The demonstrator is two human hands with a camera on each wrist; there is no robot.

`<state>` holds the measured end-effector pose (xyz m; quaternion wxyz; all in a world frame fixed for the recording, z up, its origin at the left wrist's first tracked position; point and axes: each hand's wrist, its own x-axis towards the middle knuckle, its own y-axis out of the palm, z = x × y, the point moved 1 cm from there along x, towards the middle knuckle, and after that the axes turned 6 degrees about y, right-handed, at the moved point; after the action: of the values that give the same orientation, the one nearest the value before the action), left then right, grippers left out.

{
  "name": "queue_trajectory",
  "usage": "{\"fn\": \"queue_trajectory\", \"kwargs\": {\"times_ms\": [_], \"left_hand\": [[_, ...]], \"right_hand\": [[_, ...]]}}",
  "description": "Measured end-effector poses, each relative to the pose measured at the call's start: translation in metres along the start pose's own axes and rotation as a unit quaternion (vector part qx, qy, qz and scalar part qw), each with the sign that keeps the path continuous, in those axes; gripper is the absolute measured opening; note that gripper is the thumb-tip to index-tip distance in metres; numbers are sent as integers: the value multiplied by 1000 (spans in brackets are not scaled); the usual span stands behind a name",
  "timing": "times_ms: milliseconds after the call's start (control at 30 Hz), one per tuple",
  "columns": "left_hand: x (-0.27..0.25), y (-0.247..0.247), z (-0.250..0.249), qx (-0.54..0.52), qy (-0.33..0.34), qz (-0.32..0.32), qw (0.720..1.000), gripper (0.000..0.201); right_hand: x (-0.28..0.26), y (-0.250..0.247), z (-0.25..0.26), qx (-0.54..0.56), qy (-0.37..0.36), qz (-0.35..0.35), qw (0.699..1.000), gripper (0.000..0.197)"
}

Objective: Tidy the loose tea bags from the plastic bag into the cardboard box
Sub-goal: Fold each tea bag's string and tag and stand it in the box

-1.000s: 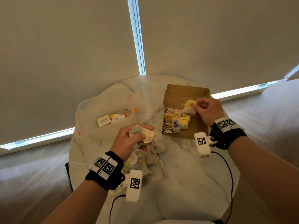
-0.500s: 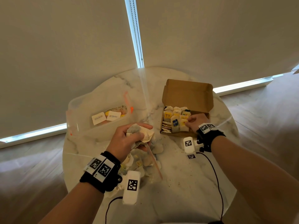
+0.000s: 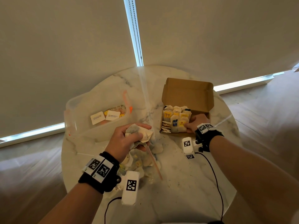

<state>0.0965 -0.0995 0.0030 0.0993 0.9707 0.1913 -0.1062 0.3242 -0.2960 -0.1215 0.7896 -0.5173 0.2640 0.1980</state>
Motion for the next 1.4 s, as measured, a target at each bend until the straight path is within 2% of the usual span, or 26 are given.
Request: {"fn": "queue_trajectory", "kwargs": {"times_ms": [133, 200, 267, 333, 433, 533, 600, 633, 700, 833, 900, 967, 1100, 1267, 1400], "left_hand": [[-2, -1, -2, -5, -1, -10, 1000, 34], [-3, 2, -3, -12, -5, -15, 1000, 33], [-4, 5, -4, -27, -12, -21, 999, 33], [-7, 8, -7, -50, -23, -26, 998, 32], [-14, 12, -12, -83, -49, -30, 995, 23], [-21, 13, -16, -103, -79, -36, 991, 21], [-26, 14, -19, -107, -91, -34, 990, 30], [-29, 14, -20, -106, -93, -31, 990, 34], [-34, 15, -22, -100, -96, -24, 990, 34], [-44, 17, -25, -96, -95, -4, 991, 30], [-47, 17, -26, -96, -90, 6, 991, 28], [-51, 17, -26, -100, -82, 18, 991, 29], [-54, 16, -23, -109, -78, 15, 991, 34], [-53, 17, -24, -121, -77, 11, 990, 35], [-54, 17, -24, -114, -75, 22, 990, 28]], "right_hand": [[-3, -1, -3, 26, -8, -6, 1000, 29], [-11, -8, -1, -3, -23, -32, 999, 29], [-31, -19, 9, -27, -80, -83, 993, 31], [-58, -29, 25, 14, -169, -115, 979, 28], [-111, -40, 49, 74, -342, -79, 934, 17], [-166, -44, 65, 67, -529, -7, 846, 22], [-191, -41, 71, 31, -597, 28, 801, 31], [-197, -37, 73, 12, -612, 32, 790, 33], [-205, -31, 76, 14, -607, 26, 795, 32], [-211, -27, 75, 50, -540, 20, 840, 19], [-214, -27, 75, 60, -521, 37, 851, 7], [-216, -29, 75, 102, -492, 57, 862, 3], [-218, -33, 74, 152, -470, 69, 867, 7], [-224, -35, 68, 144, -473, 105, 863, 27], [-223, -36, 69, 161, -477, 90, 860, 18]]}}
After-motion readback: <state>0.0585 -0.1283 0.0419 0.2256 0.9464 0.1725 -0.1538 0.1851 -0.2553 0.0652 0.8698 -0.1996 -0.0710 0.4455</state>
